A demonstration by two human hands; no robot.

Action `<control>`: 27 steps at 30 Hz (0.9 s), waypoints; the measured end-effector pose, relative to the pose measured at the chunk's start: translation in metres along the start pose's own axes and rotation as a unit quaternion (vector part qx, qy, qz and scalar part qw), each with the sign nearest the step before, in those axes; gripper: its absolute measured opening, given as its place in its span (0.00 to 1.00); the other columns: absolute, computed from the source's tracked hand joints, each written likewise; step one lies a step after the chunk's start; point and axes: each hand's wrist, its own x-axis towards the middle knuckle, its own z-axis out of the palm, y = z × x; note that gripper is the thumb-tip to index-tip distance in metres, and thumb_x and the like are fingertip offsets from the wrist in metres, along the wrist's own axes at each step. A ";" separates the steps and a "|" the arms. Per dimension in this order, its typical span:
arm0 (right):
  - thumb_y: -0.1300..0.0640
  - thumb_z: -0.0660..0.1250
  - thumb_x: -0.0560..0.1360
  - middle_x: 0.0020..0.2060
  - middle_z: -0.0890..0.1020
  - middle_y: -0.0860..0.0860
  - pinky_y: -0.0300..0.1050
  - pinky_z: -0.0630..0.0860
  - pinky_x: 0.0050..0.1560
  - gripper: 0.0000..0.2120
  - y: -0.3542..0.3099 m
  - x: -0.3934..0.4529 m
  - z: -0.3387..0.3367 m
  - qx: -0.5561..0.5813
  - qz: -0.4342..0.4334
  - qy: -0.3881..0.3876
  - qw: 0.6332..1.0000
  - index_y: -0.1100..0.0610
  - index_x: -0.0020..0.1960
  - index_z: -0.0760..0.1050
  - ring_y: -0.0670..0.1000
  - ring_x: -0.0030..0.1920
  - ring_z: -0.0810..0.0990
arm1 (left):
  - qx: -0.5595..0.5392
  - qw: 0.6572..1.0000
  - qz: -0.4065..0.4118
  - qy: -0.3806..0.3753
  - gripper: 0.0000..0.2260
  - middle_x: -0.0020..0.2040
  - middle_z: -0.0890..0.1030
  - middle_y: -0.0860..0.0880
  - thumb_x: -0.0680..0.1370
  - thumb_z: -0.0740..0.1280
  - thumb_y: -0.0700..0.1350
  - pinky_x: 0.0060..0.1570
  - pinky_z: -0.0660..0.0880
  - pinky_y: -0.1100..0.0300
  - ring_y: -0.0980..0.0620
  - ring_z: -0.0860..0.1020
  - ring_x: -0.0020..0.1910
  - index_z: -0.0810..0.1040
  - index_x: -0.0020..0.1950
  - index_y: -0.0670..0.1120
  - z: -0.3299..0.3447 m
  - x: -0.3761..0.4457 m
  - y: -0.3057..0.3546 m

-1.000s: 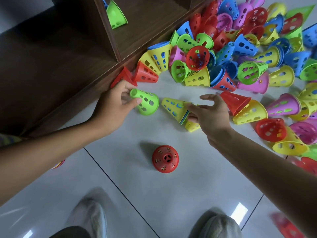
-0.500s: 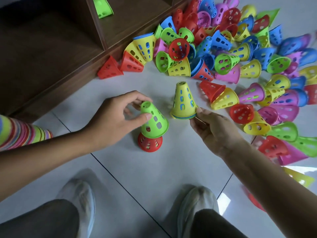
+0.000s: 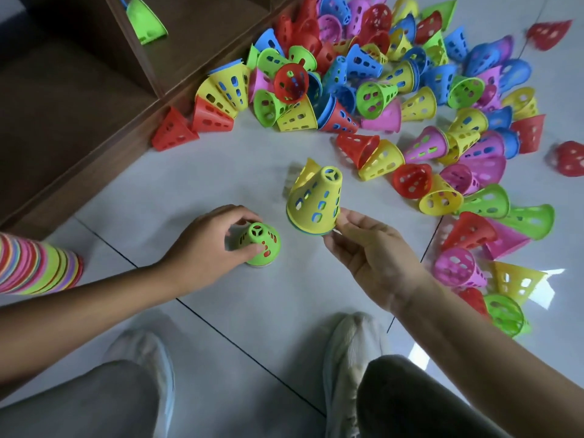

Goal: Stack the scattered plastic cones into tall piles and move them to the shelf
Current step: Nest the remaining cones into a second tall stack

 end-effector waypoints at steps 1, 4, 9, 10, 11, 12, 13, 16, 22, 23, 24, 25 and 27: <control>0.66 0.64 0.79 0.44 0.84 0.55 0.41 0.82 0.50 0.09 0.002 -0.003 -0.002 -0.002 -0.002 0.002 1.000 0.65 0.56 0.79 0.49 0.41 0.83 | 0.002 1.000 -0.008 -0.006 0.19 0.54 0.81 0.58 0.69 0.73 0.57 0.54 0.77 0.56 0.58 0.79 0.55 0.79 0.57 0.54 0.003 0.000 -0.002; 0.66 0.64 0.79 0.44 0.85 0.56 0.41 0.82 0.52 0.08 0.007 -0.009 -0.006 -0.009 -0.005 0.004 1.000 0.65 0.54 0.80 0.49 0.42 0.83 | -0.041 0.998 -0.033 -0.029 0.21 0.56 0.81 0.56 0.68 0.76 0.56 0.56 0.79 0.55 0.58 0.81 0.54 0.78 0.59 0.54 0.009 0.000 -0.011; 0.66 0.64 0.78 0.45 0.84 0.58 0.43 0.82 0.50 0.09 0.017 -0.010 0.003 -0.007 0.001 0.004 1.000 0.66 0.56 0.79 0.51 0.43 0.82 | -0.044 0.998 -0.038 -0.039 0.21 0.57 0.81 0.54 0.70 0.80 0.44 0.53 0.77 0.67 0.60 0.82 0.52 0.78 0.60 0.50 0.004 0.000 -0.023; 0.66 0.64 0.78 0.45 0.84 0.58 0.42 0.82 0.49 0.08 0.019 -0.009 0.007 -0.011 0.003 -0.002 1.000 0.66 0.56 0.79 0.51 0.43 0.83 | -0.031 0.998 -0.031 -0.044 0.20 0.57 0.80 0.54 0.70 0.79 0.44 0.52 0.76 0.69 0.60 0.81 0.53 0.78 0.60 0.50 0.000 0.000 -0.026; 0.66 0.65 0.79 0.44 0.84 0.57 0.41 0.82 0.48 0.08 0.021 -0.008 0.011 -0.020 0.004 -0.010 1.000 0.66 0.56 0.79 0.51 0.42 0.83 | -0.012 0.998 -0.023 -0.049 0.20 0.57 0.80 0.56 0.70 0.79 0.45 0.51 0.76 0.68 0.61 0.80 0.54 0.79 0.60 0.51 -0.004 -0.001 -0.030; 0.67 0.64 0.79 0.43 0.85 0.57 0.41 0.82 0.47 0.07 0.023 -0.008 0.015 -0.035 0.003 -0.020 0.999 0.65 0.55 0.79 0.50 0.42 0.83 | 0.012 0.998 -0.017 -0.052 0.19 0.57 0.79 0.57 0.71 0.79 0.46 0.52 0.76 0.67 0.61 0.80 0.54 0.79 0.60 0.51 -0.009 0.000 -0.034; 0.67 0.64 0.79 0.42 0.85 0.55 0.41 0.82 0.47 0.07 0.025 -0.007 0.019 -0.054 0.001 -0.031 0.998 0.64 0.54 0.80 0.49 0.41 0.83 | 0.036 0.998 -0.013 -0.050 0.18 0.56 0.79 0.59 0.71 0.78 0.47 0.52 0.76 0.65 0.62 0.79 0.54 0.79 0.59 0.52 -0.016 0.000 -0.039; 0.67 0.65 0.79 0.39 0.84 0.54 0.42 0.82 0.49 0.06 0.031 -0.001 0.029 -0.102 -0.005 -0.044 0.994 0.62 0.51 0.80 0.49 0.40 0.83 | 0.078 0.997 -0.017 -0.018 0.14 0.54 0.79 0.58 0.73 0.76 0.45 0.51 0.76 0.62 0.62 0.78 0.52 0.79 0.58 0.52 -0.037 0.010 -0.051; 0.67 0.69 0.77 0.45 0.82 0.64 0.41 0.82 0.48 0.05 0.041 0.014 0.039 -0.164 -0.019 -0.010 0.986 0.64 0.52 0.80 0.52 0.43 0.85 | 0.130 0.986 -0.022 0.098 0.14 0.56 0.78 0.53 0.73 0.74 0.41 0.54 0.78 0.51 0.52 0.79 0.51 0.79 0.58 0.49 -0.076 0.047 -0.073; 0.67 0.69 0.77 0.46 0.83 0.65 0.41 0.82 0.48 0.05 0.042 0.016 0.040 -0.178 -0.022 -0.005 0.984 0.64 0.51 0.81 0.52 0.43 0.85 | 0.135 0.985 -0.018 0.109 0.15 0.56 0.77 0.53 0.73 0.74 0.40 0.53 0.77 0.51 0.52 0.78 0.51 0.78 0.58 0.49 -0.080 0.053 -0.076; 0.67 0.69 0.77 0.47 0.83 0.65 0.41 0.82 0.48 0.04 0.044 0.018 0.040 -0.187 -0.024 0.001 0.982 0.64 0.51 0.81 0.52 0.43 0.86 | 0.142 0.982 -0.014 0.119 0.16 0.57 0.76 0.53 0.73 0.74 0.40 0.54 0.77 0.52 0.52 0.78 0.52 0.78 0.59 0.49 -0.084 0.059 -0.078; 0.67 0.69 0.77 0.47 0.84 0.64 0.41 0.82 0.48 0.04 0.045 0.019 0.040 -0.192 -0.025 0.008 0.981 0.64 0.51 0.81 0.52 0.42 0.86 | 0.154 0.980 -0.007 0.128 0.17 0.58 0.75 0.52 0.73 0.74 0.39 0.54 0.76 0.54 0.52 0.77 0.53 0.78 0.59 0.49 -0.088 0.065 -0.079; 0.67 0.69 0.77 0.44 0.84 0.62 0.41 0.82 0.49 0.04 0.048 0.023 0.041 -0.206 -0.024 0.022 0.978 0.63 0.49 0.81 0.51 0.42 0.86 | 0.184 0.973 0.007 0.138 0.18 0.60 0.74 0.48 0.73 0.73 0.38 0.58 0.71 0.61 0.52 0.76 0.55 0.78 0.61 0.46 -0.095 0.076 -0.080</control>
